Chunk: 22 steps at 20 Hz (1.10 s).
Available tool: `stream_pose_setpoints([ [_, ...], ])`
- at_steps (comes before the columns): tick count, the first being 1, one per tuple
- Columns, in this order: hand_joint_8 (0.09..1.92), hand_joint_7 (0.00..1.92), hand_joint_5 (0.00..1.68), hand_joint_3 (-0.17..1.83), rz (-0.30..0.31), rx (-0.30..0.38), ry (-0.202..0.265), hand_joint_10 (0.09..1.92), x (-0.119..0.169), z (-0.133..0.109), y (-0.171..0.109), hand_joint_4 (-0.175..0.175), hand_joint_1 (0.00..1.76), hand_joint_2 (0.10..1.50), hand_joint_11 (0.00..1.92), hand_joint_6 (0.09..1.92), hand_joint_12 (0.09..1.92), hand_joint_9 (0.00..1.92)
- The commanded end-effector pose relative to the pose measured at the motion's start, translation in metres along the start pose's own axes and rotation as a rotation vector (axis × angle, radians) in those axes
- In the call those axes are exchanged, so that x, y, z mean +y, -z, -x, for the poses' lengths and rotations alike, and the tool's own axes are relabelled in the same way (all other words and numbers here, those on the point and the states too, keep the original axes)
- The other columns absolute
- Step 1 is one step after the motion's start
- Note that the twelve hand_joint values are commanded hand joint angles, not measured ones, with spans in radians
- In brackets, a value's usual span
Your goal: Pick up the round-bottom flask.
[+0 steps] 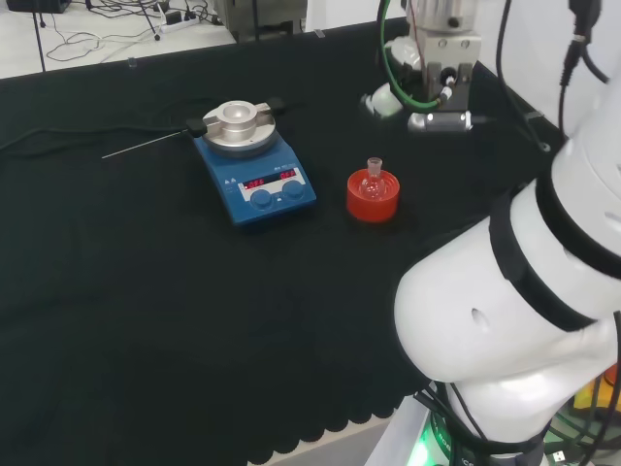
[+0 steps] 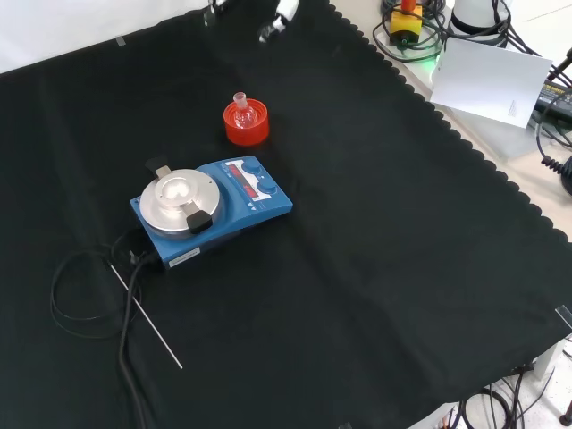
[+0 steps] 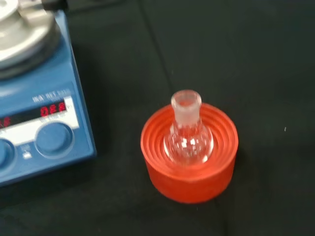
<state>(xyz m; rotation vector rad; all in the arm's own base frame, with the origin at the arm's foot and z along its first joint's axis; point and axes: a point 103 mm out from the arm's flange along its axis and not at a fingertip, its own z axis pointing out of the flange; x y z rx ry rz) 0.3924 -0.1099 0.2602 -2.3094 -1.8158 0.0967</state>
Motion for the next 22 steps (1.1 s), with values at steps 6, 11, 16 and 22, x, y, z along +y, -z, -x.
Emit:
stream_pose_setpoints([
  [6,0.67,0.19,0.65,0.66,-0.021,0.048,-0.019,0.7,0.051,0.011,-0.056,-0.072,0.88,0.7,0.06,0.46,1.42,0.39],
  [11,0.67,0.16,0.66,0.68,-0.021,0.032,-0.039,0.7,0.057,0.014,-0.065,-0.071,0.9,0.67,0.02,0.55,1.43,0.38],
  [16,0.67,0.15,0.71,0.69,-0.057,0.055,-0.033,0.71,0.061,0.015,-0.081,-0.075,0.91,0.66,0.01,0.61,1.44,0.37],
  [22,0.68,0.14,0.72,0.71,-0.077,0.051,-0.031,0.72,0.062,0.018,-0.091,-0.076,0.92,0.64,0.0,0.67,1.44,0.37],
])
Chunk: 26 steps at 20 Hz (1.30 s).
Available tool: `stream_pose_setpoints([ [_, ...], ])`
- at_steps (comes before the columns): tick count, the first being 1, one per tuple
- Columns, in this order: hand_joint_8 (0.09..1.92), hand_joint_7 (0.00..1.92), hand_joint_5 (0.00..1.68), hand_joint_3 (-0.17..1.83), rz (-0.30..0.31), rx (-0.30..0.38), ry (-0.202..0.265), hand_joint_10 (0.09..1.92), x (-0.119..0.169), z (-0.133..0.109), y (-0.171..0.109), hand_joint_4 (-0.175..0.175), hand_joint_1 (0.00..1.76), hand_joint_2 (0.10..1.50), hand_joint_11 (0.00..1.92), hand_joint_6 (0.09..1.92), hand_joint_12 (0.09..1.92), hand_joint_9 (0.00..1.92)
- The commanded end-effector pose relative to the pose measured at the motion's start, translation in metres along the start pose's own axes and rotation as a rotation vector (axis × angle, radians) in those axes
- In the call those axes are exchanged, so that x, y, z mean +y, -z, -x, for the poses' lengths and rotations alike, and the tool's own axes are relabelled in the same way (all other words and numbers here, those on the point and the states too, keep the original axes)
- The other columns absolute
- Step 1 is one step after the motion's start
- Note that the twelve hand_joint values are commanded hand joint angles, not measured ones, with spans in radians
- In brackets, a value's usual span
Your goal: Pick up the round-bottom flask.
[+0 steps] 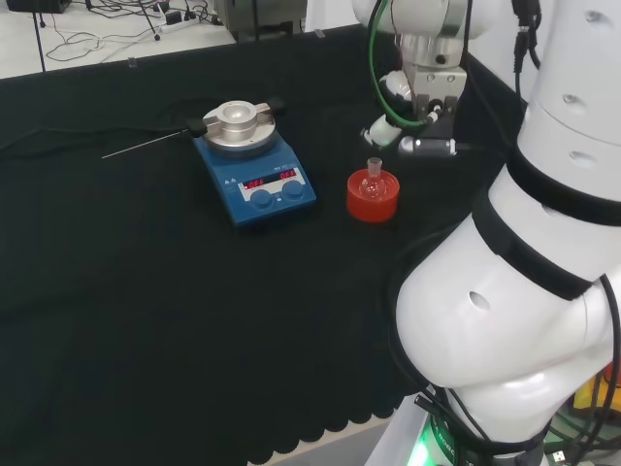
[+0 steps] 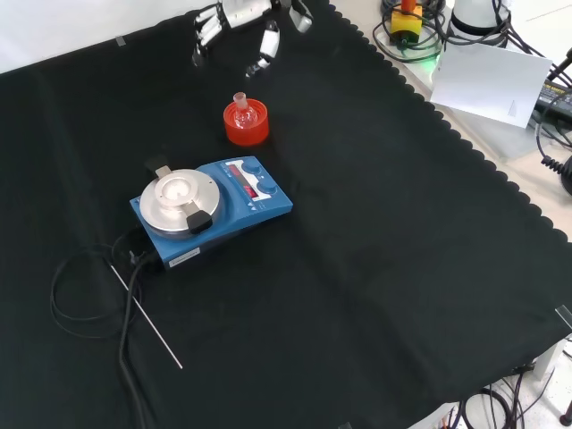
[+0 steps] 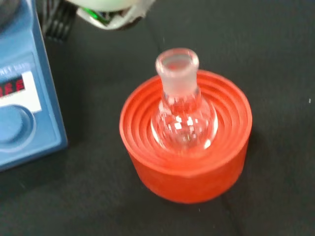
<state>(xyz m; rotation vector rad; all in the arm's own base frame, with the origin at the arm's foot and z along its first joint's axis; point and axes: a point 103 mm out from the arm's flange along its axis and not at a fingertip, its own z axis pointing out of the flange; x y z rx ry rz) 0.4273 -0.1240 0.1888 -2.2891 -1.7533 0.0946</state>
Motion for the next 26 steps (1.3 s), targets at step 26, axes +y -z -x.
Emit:
stream_pose_setpoints([
  [26,0.68,0.13,0.61,0.73,0.009,0.031,0.032,0.72,0.007,0.015,-0.055,-0.069,0.92,0.6,0.0,0.69,1.44,0.38],
])
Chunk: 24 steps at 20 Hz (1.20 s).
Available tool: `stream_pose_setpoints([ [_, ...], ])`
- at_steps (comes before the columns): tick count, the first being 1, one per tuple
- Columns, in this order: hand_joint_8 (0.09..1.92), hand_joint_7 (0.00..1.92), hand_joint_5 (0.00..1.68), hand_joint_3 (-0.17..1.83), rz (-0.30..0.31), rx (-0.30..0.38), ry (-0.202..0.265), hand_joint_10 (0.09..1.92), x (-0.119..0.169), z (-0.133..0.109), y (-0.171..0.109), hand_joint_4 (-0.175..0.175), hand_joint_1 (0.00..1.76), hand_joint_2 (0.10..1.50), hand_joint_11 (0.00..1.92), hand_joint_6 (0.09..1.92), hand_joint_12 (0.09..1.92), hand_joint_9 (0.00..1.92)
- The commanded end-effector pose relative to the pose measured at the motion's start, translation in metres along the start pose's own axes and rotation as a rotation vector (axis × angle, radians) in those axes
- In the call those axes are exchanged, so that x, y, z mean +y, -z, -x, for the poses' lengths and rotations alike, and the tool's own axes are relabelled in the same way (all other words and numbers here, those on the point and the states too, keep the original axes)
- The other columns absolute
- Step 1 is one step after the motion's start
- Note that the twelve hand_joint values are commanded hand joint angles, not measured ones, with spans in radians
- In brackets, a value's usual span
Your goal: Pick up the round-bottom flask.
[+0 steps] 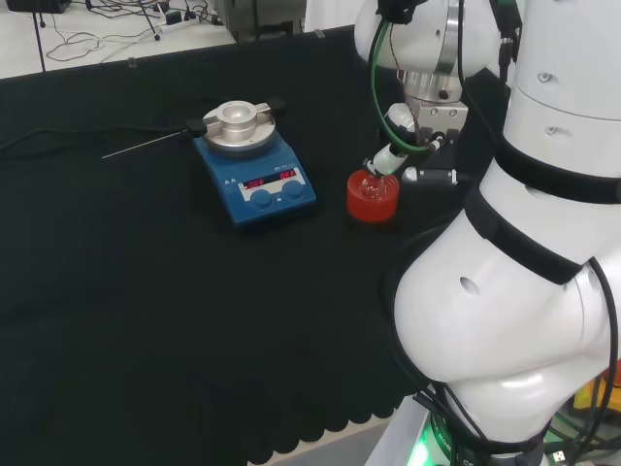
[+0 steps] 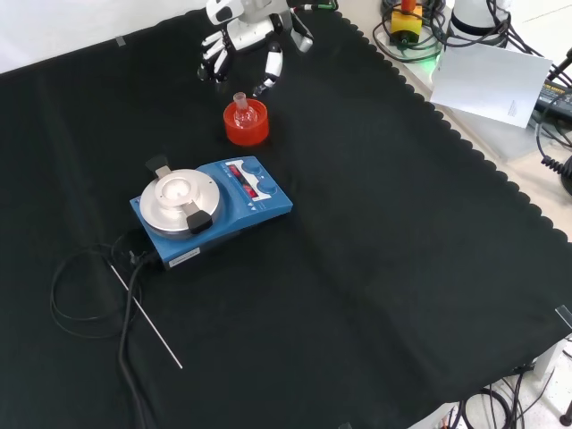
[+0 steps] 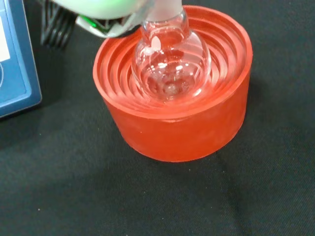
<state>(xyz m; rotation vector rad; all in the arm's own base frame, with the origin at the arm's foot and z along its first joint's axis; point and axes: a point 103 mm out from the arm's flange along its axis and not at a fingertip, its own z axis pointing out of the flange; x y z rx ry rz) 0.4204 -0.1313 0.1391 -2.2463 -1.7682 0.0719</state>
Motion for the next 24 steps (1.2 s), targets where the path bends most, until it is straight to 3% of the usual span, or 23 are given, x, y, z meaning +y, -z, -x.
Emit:
stream_pose_setpoints([
  [1,0.68,0.13,0.6,0.73,0.033,0.005,0.008,0.72,0.0,0.001,-0.008,-0.069,0.92,0.59,0.0,0.69,1.44,0.37],
  [11,0.68,0.13,0.55,0.72,0.031,0.002,0.021,0.72,0.01,0.001,-0.023,-0.066,0.93,0.57,0.0,0.69,1.44,0.37],
  [24,0.69,0.15,0.7,0.71,0.083,-0.006,0.028,0.72,0.017,0.007,-0.026,-0.067,0.96,0.58,0.01,0.77,1.44,0.39],
])
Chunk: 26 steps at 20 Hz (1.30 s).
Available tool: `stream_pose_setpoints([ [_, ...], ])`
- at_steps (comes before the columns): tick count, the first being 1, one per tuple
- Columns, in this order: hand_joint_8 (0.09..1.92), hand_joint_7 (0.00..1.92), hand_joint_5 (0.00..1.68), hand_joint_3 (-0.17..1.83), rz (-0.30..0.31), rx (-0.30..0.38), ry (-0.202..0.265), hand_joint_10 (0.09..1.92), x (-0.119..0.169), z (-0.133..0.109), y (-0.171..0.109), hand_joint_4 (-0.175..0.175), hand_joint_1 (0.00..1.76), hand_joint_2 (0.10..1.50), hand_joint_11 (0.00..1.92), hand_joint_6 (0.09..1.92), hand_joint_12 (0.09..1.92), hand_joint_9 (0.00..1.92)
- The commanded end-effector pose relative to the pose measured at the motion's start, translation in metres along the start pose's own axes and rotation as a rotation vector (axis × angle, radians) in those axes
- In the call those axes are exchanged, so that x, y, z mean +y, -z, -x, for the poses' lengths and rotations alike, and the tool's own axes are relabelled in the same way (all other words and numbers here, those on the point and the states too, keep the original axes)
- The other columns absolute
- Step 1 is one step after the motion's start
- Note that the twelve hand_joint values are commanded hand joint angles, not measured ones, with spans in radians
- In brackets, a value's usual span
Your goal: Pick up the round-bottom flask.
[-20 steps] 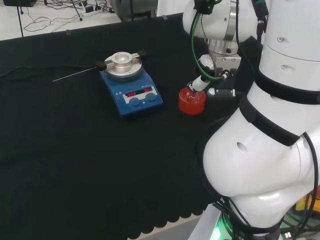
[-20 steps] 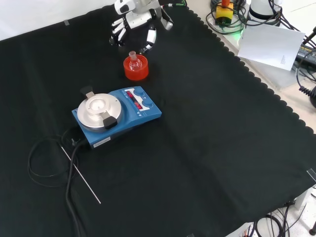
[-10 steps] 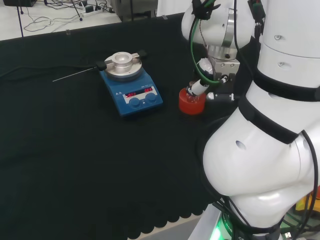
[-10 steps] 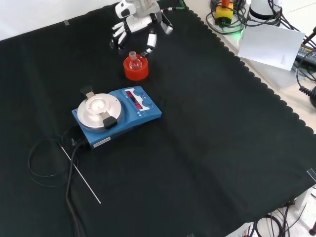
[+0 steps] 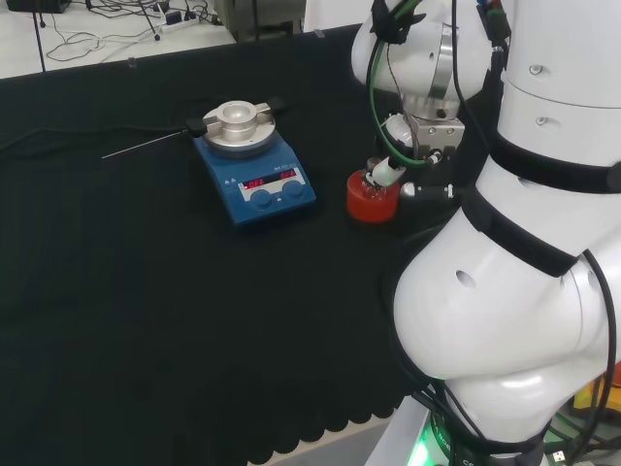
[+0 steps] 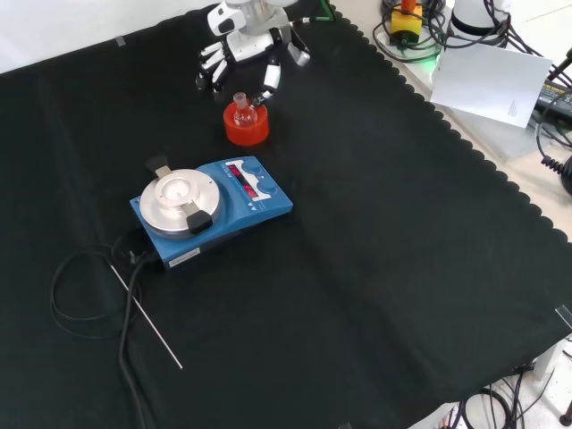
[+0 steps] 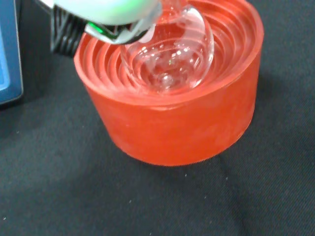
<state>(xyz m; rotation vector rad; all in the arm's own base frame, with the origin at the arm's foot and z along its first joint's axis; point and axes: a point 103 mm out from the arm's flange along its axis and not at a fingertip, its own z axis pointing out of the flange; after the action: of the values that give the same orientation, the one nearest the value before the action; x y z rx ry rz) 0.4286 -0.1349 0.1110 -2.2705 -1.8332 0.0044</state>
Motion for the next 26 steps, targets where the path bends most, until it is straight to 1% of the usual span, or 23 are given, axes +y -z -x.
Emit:
stream_pose_setpoints([
  [1,0.69,0.16,0.73,0.71,0.01,-0.003,-0.002,0.72,0.0017,0.0029,-0.0014,-0.069,0.97,0.58,0.01,0.77,1.44,0.4],
  [6,0.69,0.17,0.79,0.71,0.011,0.002,-0.002,0.72,0.0047,0.0052,-0.0028,-0.073,0.98,0.59,0.02,0.79,1.44,0.41],
  [11,0.69,0.17,0.8,0.71,0.002,0.012,-0.009,0.71,0.0066,0.0066,-0.0051,-0.075,0.98,0.59,0.03,0.79,1.44,0.42],
  [19,0.69,0.18,0.8,0.71,0.009,0.0,0.008,0.71,0.0108,0.0012,-0.0001,-0.075,0.98,0.59,0.04,0.79,1.43,0.42],
  [26,0.69,0.18,0.8,0.71,-0.002,0.003,0.001,0.7,0.008,0.005,-0.0024,-0.076,0.98,0.6,0.04,0.79,1.43,0.43],
])
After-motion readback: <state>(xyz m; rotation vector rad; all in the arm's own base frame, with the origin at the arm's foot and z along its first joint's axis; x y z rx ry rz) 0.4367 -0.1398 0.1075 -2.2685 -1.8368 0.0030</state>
